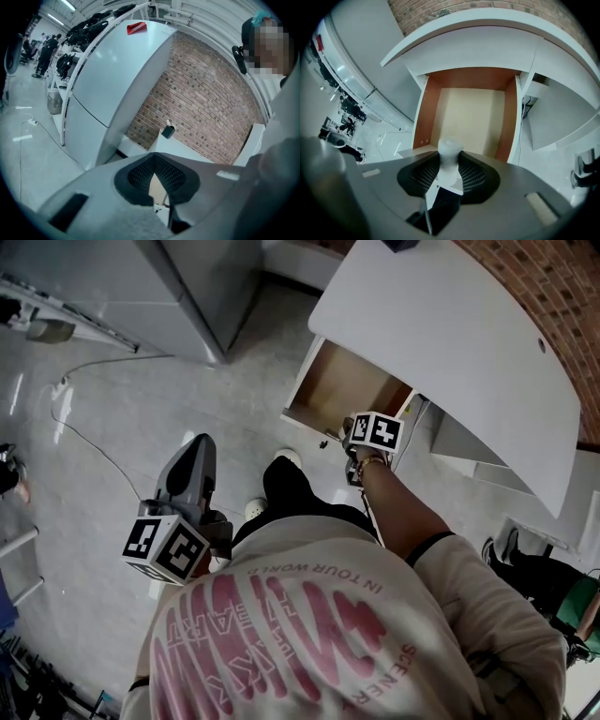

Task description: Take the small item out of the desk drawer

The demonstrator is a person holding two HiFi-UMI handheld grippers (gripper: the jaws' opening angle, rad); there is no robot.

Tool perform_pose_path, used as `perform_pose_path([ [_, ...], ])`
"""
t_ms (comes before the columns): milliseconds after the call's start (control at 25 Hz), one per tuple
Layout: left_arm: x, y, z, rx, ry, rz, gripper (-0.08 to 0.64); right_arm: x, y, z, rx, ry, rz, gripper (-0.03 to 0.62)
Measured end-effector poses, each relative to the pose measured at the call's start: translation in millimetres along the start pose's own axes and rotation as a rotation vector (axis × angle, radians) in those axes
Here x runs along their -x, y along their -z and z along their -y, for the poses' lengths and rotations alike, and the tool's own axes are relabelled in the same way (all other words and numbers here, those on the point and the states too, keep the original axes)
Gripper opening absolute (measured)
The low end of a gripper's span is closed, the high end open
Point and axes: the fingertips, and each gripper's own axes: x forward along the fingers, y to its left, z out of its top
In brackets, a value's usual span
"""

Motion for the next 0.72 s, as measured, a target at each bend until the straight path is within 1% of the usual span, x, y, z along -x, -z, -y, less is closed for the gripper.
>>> perform_pose_path([
  [400,3.3,-11.7,23.7,-0.048,0.050,0.006,0.003,43.0,-0.9,-13.9,0.008,-0.070,0.069,0.138],
  [560,3.2,-21.6,30.3,-0.082,0.078,0.021,0.003,54.9,-8.2,-25.1,0.017,-0.099,0.118,0.138],
  [720,7.2,-29.2,36.3,-0.091,0.097,0.030,0.002,72.0,-6.8,-30.9,0.014,-0.110,0.144,0.138],
])
